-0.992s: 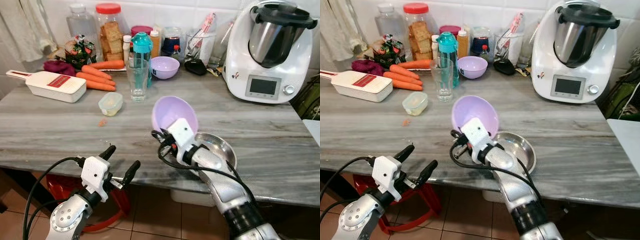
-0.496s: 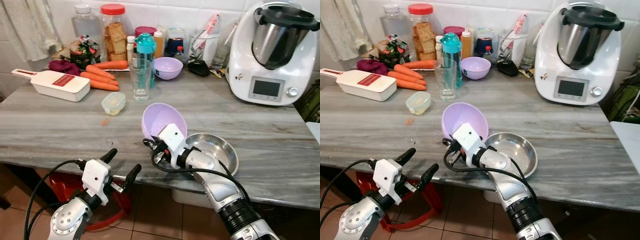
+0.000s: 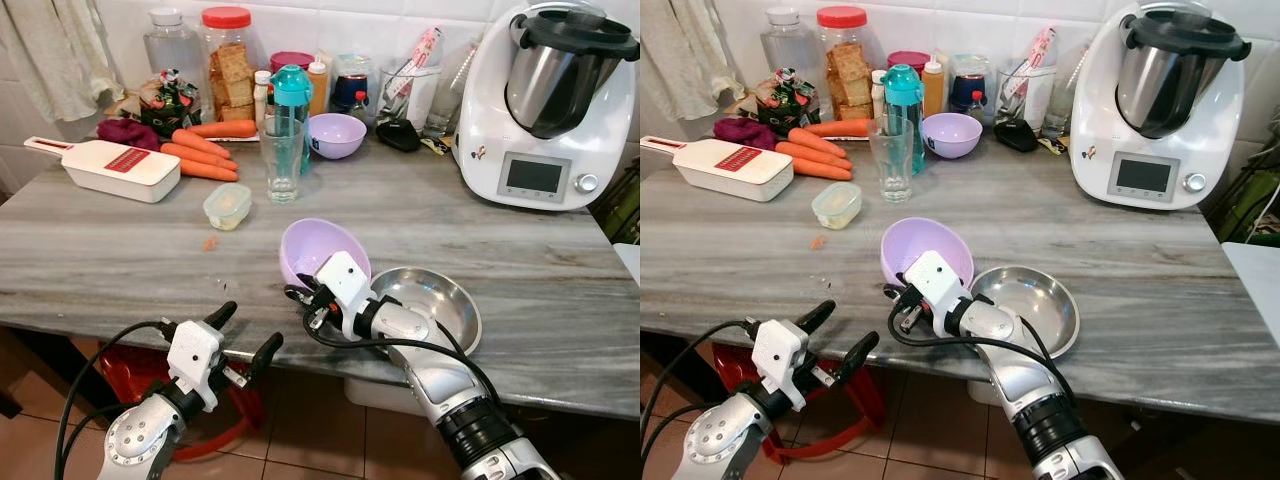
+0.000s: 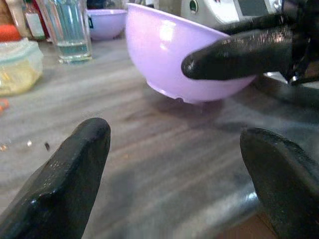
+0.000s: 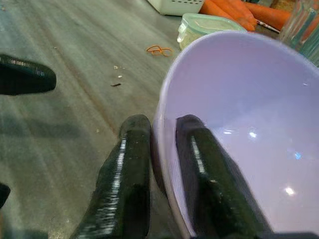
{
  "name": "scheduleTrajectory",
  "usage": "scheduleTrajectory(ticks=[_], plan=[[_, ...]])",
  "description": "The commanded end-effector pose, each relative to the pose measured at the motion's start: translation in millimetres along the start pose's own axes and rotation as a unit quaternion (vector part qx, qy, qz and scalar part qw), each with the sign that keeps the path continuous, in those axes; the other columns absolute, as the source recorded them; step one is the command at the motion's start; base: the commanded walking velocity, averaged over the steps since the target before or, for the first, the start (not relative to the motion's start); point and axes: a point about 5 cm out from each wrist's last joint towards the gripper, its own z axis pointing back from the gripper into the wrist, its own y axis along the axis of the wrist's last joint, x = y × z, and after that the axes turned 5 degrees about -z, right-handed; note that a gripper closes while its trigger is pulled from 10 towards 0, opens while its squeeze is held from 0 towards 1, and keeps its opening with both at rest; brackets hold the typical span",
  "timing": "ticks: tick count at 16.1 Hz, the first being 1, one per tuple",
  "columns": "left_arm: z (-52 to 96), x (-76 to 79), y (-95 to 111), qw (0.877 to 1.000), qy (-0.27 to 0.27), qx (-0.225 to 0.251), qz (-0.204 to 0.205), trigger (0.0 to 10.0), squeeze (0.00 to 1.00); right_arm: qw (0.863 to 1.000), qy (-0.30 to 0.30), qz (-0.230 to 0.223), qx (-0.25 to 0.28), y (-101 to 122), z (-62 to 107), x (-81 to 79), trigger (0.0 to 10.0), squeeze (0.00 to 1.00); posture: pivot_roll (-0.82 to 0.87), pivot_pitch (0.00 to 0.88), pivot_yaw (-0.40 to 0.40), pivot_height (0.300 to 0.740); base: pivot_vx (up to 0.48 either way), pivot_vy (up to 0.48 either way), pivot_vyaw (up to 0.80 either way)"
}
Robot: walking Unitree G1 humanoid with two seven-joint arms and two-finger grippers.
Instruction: Setting the table
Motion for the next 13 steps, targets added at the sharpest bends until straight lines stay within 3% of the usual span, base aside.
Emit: scheduleTrajectory(ticks=[1, 13], plan=[[-1.8, -2.2, -1.9, 1.0, -0.002, 0.003, -0.003, 10.0, 0.0, 1.0, -0.002, 0.015, 0.008, 8.0, -1.3, 3.0, 10.0, 1.0, 0.02, 0.0, -0.033, 0.74, 0.0, 0.0, 0.0], [-1.3, -0.7, -41.6, 1.0, -0.002, -0.027, 0.009, 10.0, 0.0, 0.997, -0.019, 0.022, 0.075, 41.2, -5.1, 6.4, 10.0, 1.0, 0.02, 0.0, -0.031, 0.74, 0.0, 0.0, 0.0]])
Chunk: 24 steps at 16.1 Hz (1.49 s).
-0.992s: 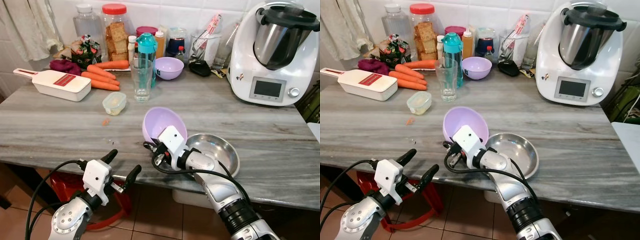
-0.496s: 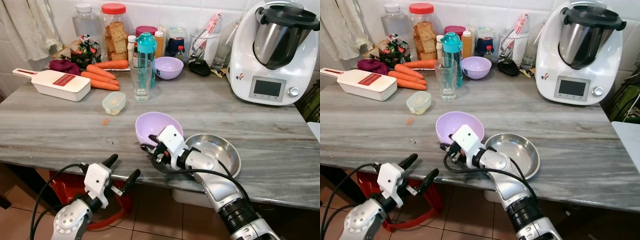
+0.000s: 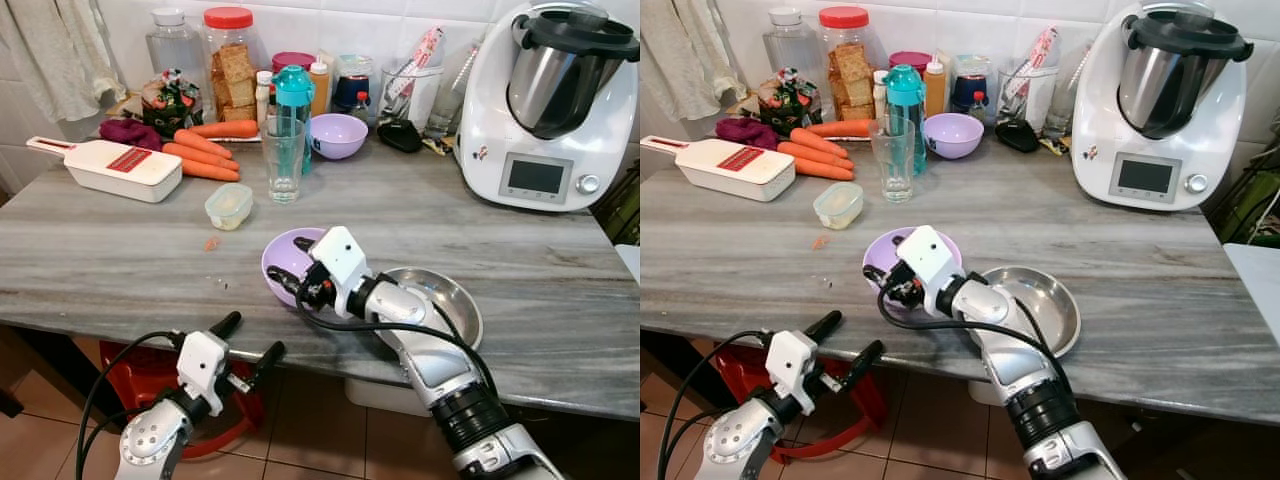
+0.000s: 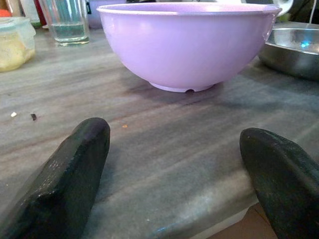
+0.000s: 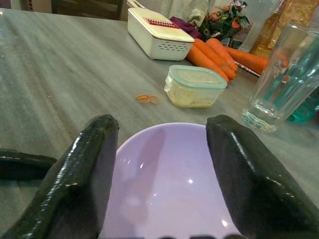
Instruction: Setting the table
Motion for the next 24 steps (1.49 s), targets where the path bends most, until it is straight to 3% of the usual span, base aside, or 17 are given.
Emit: scheduleTrajectory(ticks=[1, 6, 8, 10, 15, 17, 20, 21, 22, 24], plan=[[5.7, -0.4, -10.8, 1.0, 0.0, -0.029, 0.009, 10.0, 0.0, 1.0, -0.008, 0.003, 0.017, 9.3, 0.7, 3.0, 10.0, 1.0, 0.02, 0.0, -0.033, 0.74, 0.0, 0.0, 0.0], [10.6, -6.8, -16.7, 1.0, 0.009, -0.022, 0.008, 10.0, 0.0, 0.999, -0.036, 0.001, 0.035, 16.0, 7.7, 11.0, 10.0, 1.0, 0.02, 0.0, -0.035, 0.74, 0.0, 0.0, 0.0], [10.9, -25.7, -15.9, 0.998, 0.07, -0.008, 0.007, 10.0, 0.0, 0.996, -0.082, 0.0, 0.048, 15.1, 22.4, 22.1, 10.0, 1.0, 0.02, 0.0, -0.037, 0.74, 0.0, 0.0, 0.0], [3.5, -42.3, 1.3, 0.995, 0.097, 0.031, 0.0, 10.0, 0.0, 0.992, -0.119, -0.013, 0.048, 7.9, 37.4, 28.2, 10.0, 1.0, 0.02, 0.0, -0.039, 0.74, 0.0, 0.0, 0.0], [12.9, -69.3, 43.6, 0.986, 0.128, 0.093, -0.053, 10.0, 0.0, 0.979, -0.199, -0.025, 0.041, -8.5, 74.1, 36.5, 10.0, 1.0, 0.0, 0.0, -0.031, 0.74, 0.0, 0.0, 0.0], [-4.6, -90.5, 66.3, 0.988, 0.105, 0.105, -0.041, 10.0, 0.0, 0.967, -0.247, -0.038, 0.04, -11.9, 96.9, 36.9, 10.0, 1.0, 0.0, 0.0, -0.035, 0.74, 0.0, 0.0, 0.0], [-13.3, -80.0, 74.7, 0.993, 0.048, 0.106, -0.022, 10.0, 0.0, 0.956, -0.288, -0.042, 0.029, -18.5, 115.7, 34.0, 10.0, 1.0, -0.01, 0.0, -0.035, 0.74, 0.0, 0.0, 0.0], [-24.1, -47.8, 90.9, 0.993, -0.002, 0.116, -0.011, 10.0, 0.0, 0.946, -0.321, -0.044, 0.013, -24.5, 125.3, 33.9, 10.0, 1.0, -0.02, 0.0, -0.034, 0.74, 0.0, 0.0, 0.0], [-28.0, -25.2, 108.4, 0.991, -0.021, 0.13, -0.011, 10.0, 0.0, 0.943, -0.331, -0.044, 0.006, -25.9, 127.4, 34.1, 10.0, 1.0, -0.02, 0.0, -0.034, 0.74, 0.0, 0.0, 0.0], [-27.7, -18.8, 118.7, 0.991, -0.049, 0.128, -0.002, 10.0, 0.0, 0.939, -0.34, -0.042, -0.01, -27.0, 128.5, 33.7, 10.0, 1.0, -0.03, 0.0, -0.03, 0.74, 0.0, 0.0, 0.0]])
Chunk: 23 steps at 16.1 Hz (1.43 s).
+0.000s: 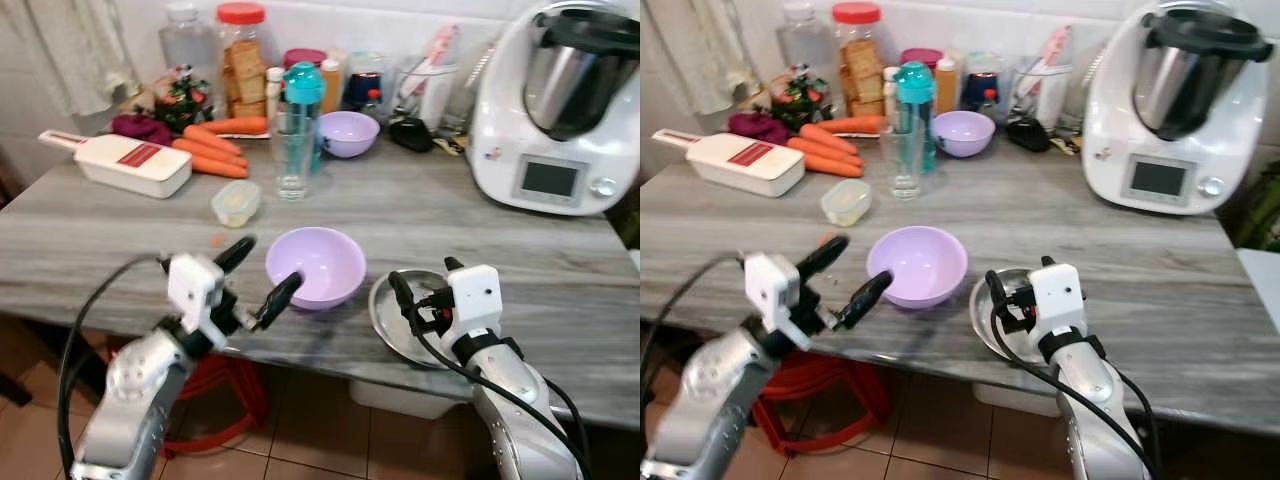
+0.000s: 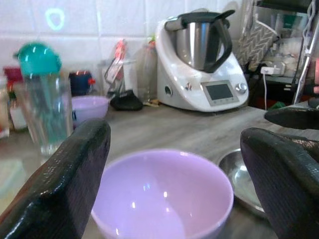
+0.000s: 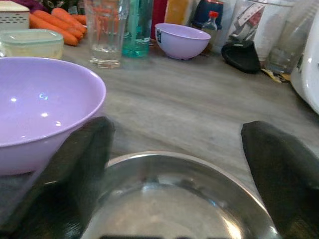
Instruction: Setting the table
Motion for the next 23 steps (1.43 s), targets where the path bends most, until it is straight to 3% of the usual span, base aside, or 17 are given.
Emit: scheduleTrajectory(ticks=[1, 5, 8, 11, 18, 19, 20, 23], plan=[[1.8, -2.2, 2.7, 1.0, 0.001, -0.009, 0.004, 10.0, 0.0, 1.0, -0.012, 0.007, -0.003, 2.6, 1.9, 3.2, 10.0, 1.0, -0.03, 0.0, -0.03, 0.74, 0.0, 0.0, 0.0], [18.6, 0.7, 0.4, 0.996, -0.035, -0.076, 0.04, 10.0, 0.0, 0.995, -0.061, -0.025, -0.08, -13.9, 3.0, 9.3, 10.0, 1.0, -0.03, 0.0, -0.029, 0.74, 0.0, 0.0, 0.0], [30.7, 8.4, -12.9, 0.989, -0.064, -0.117, 0.06, 10.0, 0.0, 0.991, -0.054, -0.046, -0.11, -20.0, 1.3, 8.9, 10.0, 1.0, -0.02, 0.0, -0.035, 0.74, 0.0, 0.0, 0.0], [31.0, 7.7, -17.4, 0.987, -0.062, -0.132, 0.063, 10.0, 0.0, 0.989, -0.035, -0.061, -0.132, -22.8, -3.4, 2.7, 10.0, 0.96, -0.02, 0.0, -0.034, 0.74, 0.0, 0.0, 0.0], [31.4, 6.8, -22.0, 0.986, -0.068, -0.143, 0.056, 10.0, 0.0, 0.977, 0.046, -0.087, -0.188, -35.2, -7.1, -26.0, 10.0, 0.69, -0.02, 0.0, -0.033, 0.74, 0.0, 0.0, 0.0], [31.7, 6.9, -22.6, 0.986, -0.069, -0.145, 0.055, 10.0, 0.0, 0.976, 0.049, -0.09, -0.19, -35.3, -8.0, -27.8, 10.0, 0.57, -0.02, 0.0, -0.031, 0.74, 0.0, 0.0, 0.0], [32.0, 6.8, -23.7, 0.985, -0.069, -0.147, 0.054, 10.0, 0.0, 0.976, 0.052, -0.093, -0.191, -35.3, -9.4, -29.8, 10.0, 0.51, -0.02, 0.0, -0.031, 0.74, 0.0, 0.0, 0.0], [30.7, 6.2, -26.4, 0.985, -0.069, -0.149, 0.053, 10.0, 0.0, 0.976, 0.056, -0.092, -0.189, -34.0, -14.8, -30.8, 10.0, 0.46, -0.01, 0.0, -0.031, 0.74, 0.0, 0.0, 0.0]])
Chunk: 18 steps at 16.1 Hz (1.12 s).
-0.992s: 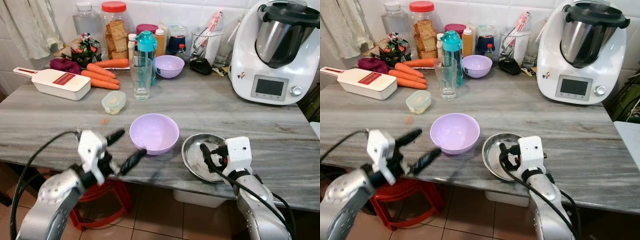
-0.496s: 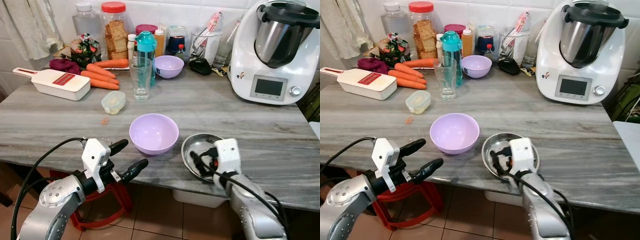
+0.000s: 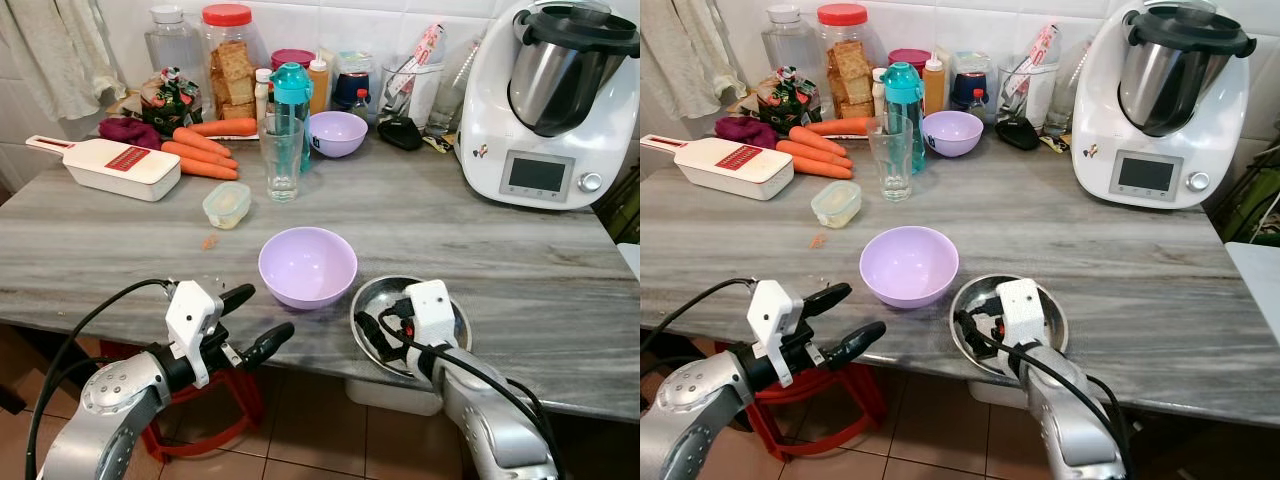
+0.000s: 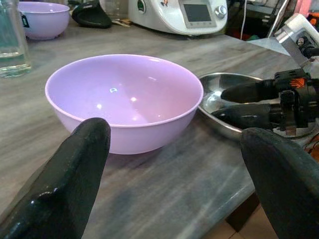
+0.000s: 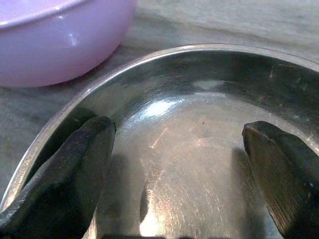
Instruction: Setting the table
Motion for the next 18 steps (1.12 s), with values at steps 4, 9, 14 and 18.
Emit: scheduleTrajectory(ticks=[4, 9, 14, 18], plan=[[-1.6, 1.0, -1.0, 1.0, -0.002, -0.002, -0.009, 10.0, 0.0, 1.0, -0.01, 0.004, 0.002, 3.8, -5.8, 6.4, 10.0, 0.45, -0.01, 0.0, -0.029, 0.74, 0.0, 0.0, 0.0], [-2.5, 0.1, -2.0, 1.0, -0.001, -0.003, -0.011, 10.0, 0.0, 1.0, -0.014, 0.007, 0.004, 4.4, -15.9, 10.8, 10.0, 0.45, 0.0, 0.0, -0.031, 0.74, 0.0, 0.0, 0.0], [-0.9, -0.3, -3.7, 1.0, 0.0, -0.005, -0.014, 10.0, 0.0, 1.0, -0.015, 0.012, 0.013, 9.7, -30.4, 14.4, 10.0, 0.45, 0.01, 0.0, -0.031, 0.74, 0.0, 0.0, 0.0], [1.9, 0.2, -5.7, 1.0, 0.002, -0.008, -0.016, 10.0, 0.0, 1.0, -0.012, 0.009, 0.018, 9.5, -33.7, 14.0, 10.0, 0.45, 0.02, 0.0, -0.03, 0.74, 0.0, 0.0, 0.0]])
